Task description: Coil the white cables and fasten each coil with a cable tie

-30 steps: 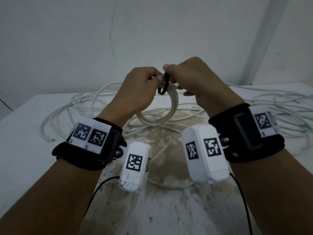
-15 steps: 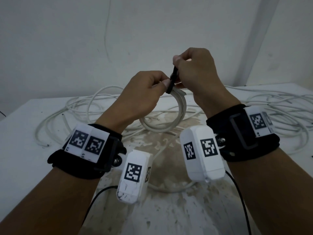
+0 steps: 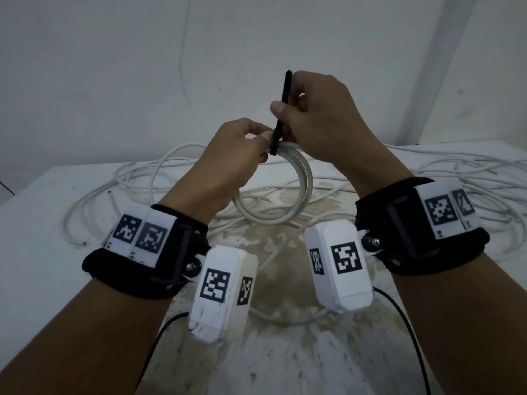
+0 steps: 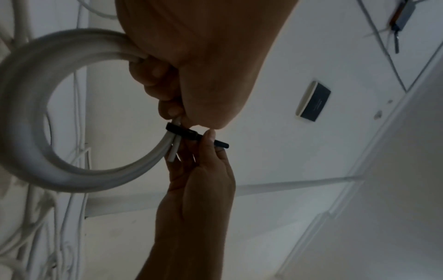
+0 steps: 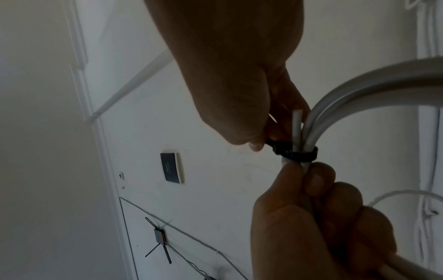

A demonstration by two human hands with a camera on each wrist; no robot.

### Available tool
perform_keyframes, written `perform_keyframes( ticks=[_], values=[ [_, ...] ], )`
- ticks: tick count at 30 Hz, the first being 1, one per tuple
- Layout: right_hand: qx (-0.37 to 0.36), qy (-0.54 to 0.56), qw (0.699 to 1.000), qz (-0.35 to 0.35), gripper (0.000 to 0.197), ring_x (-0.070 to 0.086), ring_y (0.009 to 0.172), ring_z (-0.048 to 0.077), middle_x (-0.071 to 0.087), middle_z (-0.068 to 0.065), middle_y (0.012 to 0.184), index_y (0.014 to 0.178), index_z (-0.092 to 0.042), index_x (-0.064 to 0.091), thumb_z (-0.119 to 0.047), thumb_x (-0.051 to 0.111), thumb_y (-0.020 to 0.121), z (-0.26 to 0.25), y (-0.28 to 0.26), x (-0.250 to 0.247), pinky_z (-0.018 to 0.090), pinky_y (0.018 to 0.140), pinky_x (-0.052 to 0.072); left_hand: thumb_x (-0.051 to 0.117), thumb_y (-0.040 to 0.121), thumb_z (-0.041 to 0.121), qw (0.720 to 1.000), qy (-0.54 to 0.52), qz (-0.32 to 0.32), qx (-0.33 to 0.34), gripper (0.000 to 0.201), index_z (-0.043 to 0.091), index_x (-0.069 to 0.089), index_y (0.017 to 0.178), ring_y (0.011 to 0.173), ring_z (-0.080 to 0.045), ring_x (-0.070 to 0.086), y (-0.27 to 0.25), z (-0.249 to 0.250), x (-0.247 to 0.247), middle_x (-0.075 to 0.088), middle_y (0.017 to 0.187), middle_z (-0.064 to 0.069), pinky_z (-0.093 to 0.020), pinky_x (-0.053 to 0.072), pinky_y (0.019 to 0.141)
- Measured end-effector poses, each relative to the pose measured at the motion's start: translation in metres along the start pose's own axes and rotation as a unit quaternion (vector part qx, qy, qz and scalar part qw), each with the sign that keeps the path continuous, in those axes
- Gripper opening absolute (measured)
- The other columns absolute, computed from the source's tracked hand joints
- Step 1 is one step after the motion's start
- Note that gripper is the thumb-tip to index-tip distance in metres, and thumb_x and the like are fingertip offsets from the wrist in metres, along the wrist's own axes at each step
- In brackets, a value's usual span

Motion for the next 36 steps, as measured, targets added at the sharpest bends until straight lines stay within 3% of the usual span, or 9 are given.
perform_keyframes(
  ticks=[5, 8, 10, 13, 18, 23, 25, 30, 36],
  values=[
    [0.039, -0.007, 0.999, 0.014, 0.018, 0.067, 0.083, 0.027, 0.068, 0.009, 0.085, 0.088, -0.013, 0.054, -0.028, 0.059, 0.095, 0.01, 0.001, -0.005, 0.043, 0.082, 0.054, 0.051, 0.102, 0.024, 0.998, 0.046, -0.01, 0.049, 0.01, 0.021, 0.058, 0.108, 0.049, 0.003, 0.049, -0.005, 0.007, 0.007, 0.065, 0.076, 0.005, -0.013, 0.032, 0.044],
    [0.098, 0.028, 0.995, 0.022, 0.019, 0.067, 0.085, 0.028, 0.066, 0.01, 0.089, 0.085, -0.012, 0.054, -0.027, 0.058, 0.096, 0.019, -0.002, -0.003, 0.047, 0.082, 0.055, 0.051, 0.102, 0.025, 0.995, 0.054, -0.017, 0.08, 0.013, 0.02, 0.058, 0.112, 0.051, 0.001, 0.047, -0.009, 0.014, 0.009, 0.058, 0.065, 0.012, -0.015, 0.035, 0.047],
    [0.148, 0.098, 0.984, 0.01, 0.021, 0.07, 0.08, 0.032, 0.067, 0.018, 0.092, 0.088, -0.006, 0.057, -0.025, 0.058, 0.096, 0.026, -0.005, 0.001, 0.05, 0.072, 0.06, 0.051, 0.102, 0.024, 0.991, 0.074, -0.019, 0.113, 0.013, 0.019, 0.057, 0.113, 0.048, -0.001, 0.043, -0.012, 0.019, 0.01, 0.054, 0.059, 0.013, -0.015, 0.034, 0.046],
    [0.187, 0.167, 0.968, -0.004, 0.028, 0.07, 0.066, 0.03, 0.065, 0.019, 0.085, 0.1, 0.007, 0.059, -0.022, 0.059, 0.098, 0.027, -0.01, 0.002, 0.043, 0.055, 0.061, 0.05, 0.103, 0.024, 0.99, 0.074, -0.017, 0.119, 0.011, 0.02, 0.056, 0.11, 0.054, -0.009, 0.045, -0.014, 0.02, 0.012, 0.057, 0.064, 0.01, -0.015, 0.034, 0.043],
    [0.147, 0.207, 0.965, -0.07, 0.019, 0.073, 0.069, 0.024, 0.072, 0.011, 0.073, 0.087, 0.0, 0.071, -0.019, 0.072, 0.09, 0.021, -0.011, -0.002, 0.043, 0.072, 0.063, 0.051, 0.102, 0.03, 0.994, 0.069, 0.036, 0.074, 0.009, 0.025, 0.057, 0.107, 0.082, -0.004, 0.062, -0.007, 0.015, 0.003, 0.065, 0.087, 0.006, -0.015, 0.043, 0.059],
    [0.095, 0.194, 0.973, -0.078, 0.017, 0.072, 0.081, 0.039, 0.072, 0.025, 0.083, 0.072, -0.013, 0.063, -0.012, 0.076, 0.084, 0.016, -0.01, 0.0, 0.052, 0.078, 0.059, 0.051, 0.102, 0.029, 0.998, 0.035, 0.038, 0.031, 0.009, 0.024, 0.058, 0.101, 0.053, -0.002, 0.047, -0.003, 0.006, 0.001, 0.06, 0.08, 0.001, -0.018, 0.032, 0.048],
    [0.072, 0.167, 0.982, -0.058, 0.019, 0.071, 0.078, 0.04, 0.071, 0.024, 0.079, 0.071, -0.015, 0.06, -0.014, 0.075, 0.083, 0.013, -0.009, 0.0, 0.047, 0.074, 0.058, 0.051, 0.102, 0.029, 0.999, 0.023, 0.034, 0.026, 0.008, 0.024, 0.057, 0.099, 0.046, -0.001, 0.045, -0.003, 0.005, 0.001, 0.059, 0.079, 0.0, -0.019, 0.031, 0.047],
    [-0.009, 0.012, 1.0, 0.022, 0.02, 0.052, 0.056, 0.008, 0.054, -0.013, 0.06, 0.075, -0.02, 0.053, -0.022, 0.07, 0.085, 0.0, -0.008, 0.002, 0.027, 0.064, 0.04, 0.051, 0.102, 0.026, 0.999, -0.005, 0.041, 0.01, 0.012, 0.02, 0.06, 0.096, 0.038, 0.001, 0.043, -0.002, 0.005, -0.002, 0.055, 0.073, 0.001, -0.022, 0.029, 0.046],
    [-0.029, -0.068, 0.996, 0.052, 0.016, 0.056, 0.072, 0.021, 0.05, -0.015, 0.064, 0.082, -0.018, 0.049, -0.022, 0.064, 0.089, -0.006, -0.01, 0.003, 0.034, 0.068, 0.045, 0.051, 0.102, 0.025, 0.999, 0.001, 0.048, 0.016, 0.011, 0.019, 0.059, 0.099, 0.034, 0.0, 0.04, -0.002, 0.008, -0.001, 0.054, 0.07, 0.002, -0.015, 0.027, 0.039]
  ],
)
Point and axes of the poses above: each hand's wrist, its own y-axis towards the middle knuckle, its own x-axis out of the palm, z = x × y, the point moved 5 cm from there along y, towards the middle knuckle
